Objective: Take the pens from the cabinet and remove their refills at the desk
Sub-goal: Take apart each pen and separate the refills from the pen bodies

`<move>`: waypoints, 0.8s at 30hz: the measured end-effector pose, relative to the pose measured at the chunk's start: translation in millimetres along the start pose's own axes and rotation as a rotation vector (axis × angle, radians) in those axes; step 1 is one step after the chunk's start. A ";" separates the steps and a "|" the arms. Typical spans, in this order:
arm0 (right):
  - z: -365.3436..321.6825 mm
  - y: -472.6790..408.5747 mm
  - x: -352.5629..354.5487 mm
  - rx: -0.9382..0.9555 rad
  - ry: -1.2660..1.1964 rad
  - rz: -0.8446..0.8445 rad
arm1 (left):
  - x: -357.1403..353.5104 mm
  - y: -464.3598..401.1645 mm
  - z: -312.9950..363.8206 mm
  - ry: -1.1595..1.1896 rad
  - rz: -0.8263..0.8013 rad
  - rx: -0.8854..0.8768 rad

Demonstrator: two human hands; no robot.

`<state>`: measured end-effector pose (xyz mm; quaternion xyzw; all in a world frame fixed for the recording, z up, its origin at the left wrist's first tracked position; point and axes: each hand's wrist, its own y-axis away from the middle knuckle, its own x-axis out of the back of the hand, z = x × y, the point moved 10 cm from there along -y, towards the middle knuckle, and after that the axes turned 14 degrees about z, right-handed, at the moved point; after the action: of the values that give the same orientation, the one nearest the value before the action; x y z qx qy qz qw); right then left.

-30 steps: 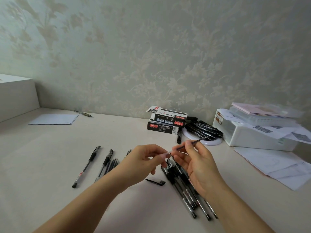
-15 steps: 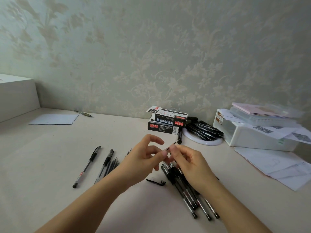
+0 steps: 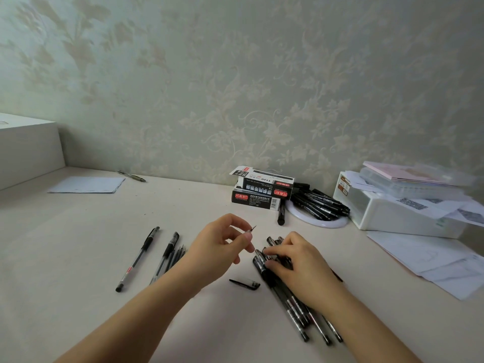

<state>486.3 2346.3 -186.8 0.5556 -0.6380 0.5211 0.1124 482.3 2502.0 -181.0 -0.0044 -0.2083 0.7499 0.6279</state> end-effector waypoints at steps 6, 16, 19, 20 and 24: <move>-3.9 0.0 -1.6 0.053 0.062 -0.001 | -6.1 2.0 -2.8 -0.037 -0.039 0.016; -15.2 -1.3 -1.0 0.152 0.213 -0.002 | -10.2 5.1 -5.7 -0.105 -0.067 0.016; -18.8 -1.2 -6.3 0.189 0.287 -0.004 | -9.7 5.4 -9.6 -0.133 -0.062 0.039; -19.6 -0.9 -8.2 0.198 0.303 -0.005 | -8.8 5.6 -12.1 -0.142 -0.057 0.053; -21.1 -0.5 -13.5 0.206 0.320 -0.022 | -6.6 6.9 -20.9 -0.136 -0.042 0.115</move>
<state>482.3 2371.1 -187.2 0.4812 -0.5491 0.6642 0.1606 482.8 2501.3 -203.9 0.0869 -0.2069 0.7459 0.6272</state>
